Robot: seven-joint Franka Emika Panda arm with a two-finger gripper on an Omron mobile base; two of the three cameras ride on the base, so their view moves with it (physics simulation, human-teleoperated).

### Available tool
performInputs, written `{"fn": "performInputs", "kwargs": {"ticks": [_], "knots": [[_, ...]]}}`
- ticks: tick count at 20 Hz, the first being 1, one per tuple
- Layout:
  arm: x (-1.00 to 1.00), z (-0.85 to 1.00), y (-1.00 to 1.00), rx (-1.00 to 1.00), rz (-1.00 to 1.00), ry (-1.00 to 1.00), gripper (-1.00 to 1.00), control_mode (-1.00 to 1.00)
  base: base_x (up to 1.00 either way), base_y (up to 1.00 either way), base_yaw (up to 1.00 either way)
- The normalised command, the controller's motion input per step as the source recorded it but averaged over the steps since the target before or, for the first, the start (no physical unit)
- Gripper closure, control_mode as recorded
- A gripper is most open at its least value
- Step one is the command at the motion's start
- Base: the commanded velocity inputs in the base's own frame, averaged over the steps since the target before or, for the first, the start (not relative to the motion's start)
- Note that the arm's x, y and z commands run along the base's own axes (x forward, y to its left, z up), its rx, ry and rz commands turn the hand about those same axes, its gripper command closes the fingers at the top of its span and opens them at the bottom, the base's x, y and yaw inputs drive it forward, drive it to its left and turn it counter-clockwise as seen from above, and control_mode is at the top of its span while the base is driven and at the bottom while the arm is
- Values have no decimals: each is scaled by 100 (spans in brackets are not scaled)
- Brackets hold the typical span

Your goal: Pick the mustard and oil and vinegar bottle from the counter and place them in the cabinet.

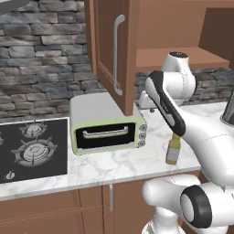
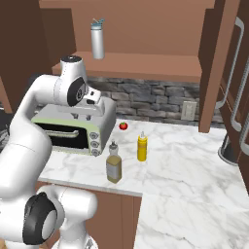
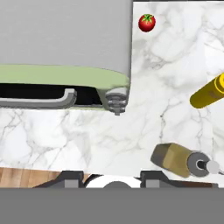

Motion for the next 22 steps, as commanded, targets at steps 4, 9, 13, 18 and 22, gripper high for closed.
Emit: {"fn": "performInputs", "kwargs": {"ticks": [4,9,13,18,22], "knots": [[-4,0,0,0,0,0,-100,-100,0,0,0],[-42,-22,-7,0,0,0,-100,-100,0,0,0],[-47,-31,-33,0,0,0,-100,-100,0,0,0],[-31,-27,-45,0,-3,0,-100,-100,0,0,0],[-21,-20,-29,0,-4,0,-100,-100,0,0,0]]}}
